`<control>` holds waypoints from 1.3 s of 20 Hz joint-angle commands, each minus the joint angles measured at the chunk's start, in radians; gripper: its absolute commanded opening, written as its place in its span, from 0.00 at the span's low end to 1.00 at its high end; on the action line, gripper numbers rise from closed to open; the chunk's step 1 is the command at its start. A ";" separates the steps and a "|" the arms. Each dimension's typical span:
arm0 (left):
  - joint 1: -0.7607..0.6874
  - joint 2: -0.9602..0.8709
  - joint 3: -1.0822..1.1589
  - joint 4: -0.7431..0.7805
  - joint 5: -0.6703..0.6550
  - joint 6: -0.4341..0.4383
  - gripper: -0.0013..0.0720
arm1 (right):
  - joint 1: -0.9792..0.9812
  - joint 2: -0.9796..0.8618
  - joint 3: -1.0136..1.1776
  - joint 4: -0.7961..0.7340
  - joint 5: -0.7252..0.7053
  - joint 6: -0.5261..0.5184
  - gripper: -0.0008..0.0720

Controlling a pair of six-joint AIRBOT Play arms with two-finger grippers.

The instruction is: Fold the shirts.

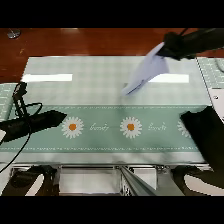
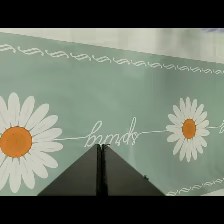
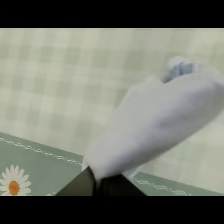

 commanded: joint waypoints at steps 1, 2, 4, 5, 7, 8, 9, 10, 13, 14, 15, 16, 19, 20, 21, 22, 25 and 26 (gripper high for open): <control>0.000 -0.001 0.000 0.000 0.000 0.000 0.04 | -0.182 0.066 0.056 -0.087 0.187 0.072 0.03; 0.000 -0.001 0.000 0.000 0.000 0.000 0.04 | -0.234 0.088 0.056 -0.114 0.217 0.082 0.03; 0.000 -0.001 0.000 0.000 0.000 0.000 0.04 | -0.346 0.132 0.056 -0.187 0.289 0.097 0.03; 0.000 -0.001 0.000 0.000 0.000 0.000 0.04 | -0.402 0.151 0.056 -0.220 0.334 0.097 0.03; 0.000 -0.001 0.000 0.000 0.001 0.000 0.04 | -0.515 0.187 0.056 -0.274 0.435 0.092 0.03; 0.000 -0.001 0.000 0.000 0.003 0.000 0.04 | -0.568 0.203 0.055 -0.309 0.494 0.074 0.03; 0.000 -0.001 0.000 0.000 0.009 0.000 0.04 | -0.616 0.222 0.049 -0.357 0.520 0.058 0.03; 0.000 -0.001 0.000 0.000 0.016 0.001 0.04 | -0.668 0.264 0.023 -0.393 0.518 0.061 0.03; 0.000 -0.001 0.000 0.000 0.035 0.000 0.04 | -0.821 0.375 -0.109 -0.575 0.519 0.003 0.03; 0.000 -0.001 0.000 0.000 0.035 0.000 0.04 | -0.869 0.413 -0.171 -0.645 0.518 0.002 0.03; 0.000 -0.001 0.000 0.000 0.035 0.000 0.04 | -0.923 0.454 -0.242 -0.694 0.518 0.016 0.03; 0.000 -0.001 0.000 0.000 0.035 0.000 0.04 | -0.967 0.485 -0.308 -0.709 0.516 0.031 0.04; 0.000 -0.001 0.000 0.000 0.034 0.001 0.04 | -1.008 0.522 -0.430 -0.716 0.476 0.066 0.87; 0.000 -0.001 0.000 0.000 0.035 0.001 0.04 | -1.008 0.513 -0.429 -0.667 0.458 0.066 0.88; 0.000 -0.005 0.000 -0.006 0.041 0.001 0.08 | -1.008 0.502 -0.423 -0.607 0.424 0.066 0.87; 0.000 -0.016 0.004 -0.013 0.058 0.005 0.09 | -1.008 0.489 -0.410 -0.531 0.377 0.068 0.85; 0.000 -0.126 0.149 -0.050 0.068 0.111 0.04 | -0.999 0.447 -0.390 -0.012 0.156 0.030 0.04; 0.000 -0.182 0.232 -0.066 0.066 0.143 0.04 | -0.950 0.434 -0.390 0.165 0.056 -0.019 0.03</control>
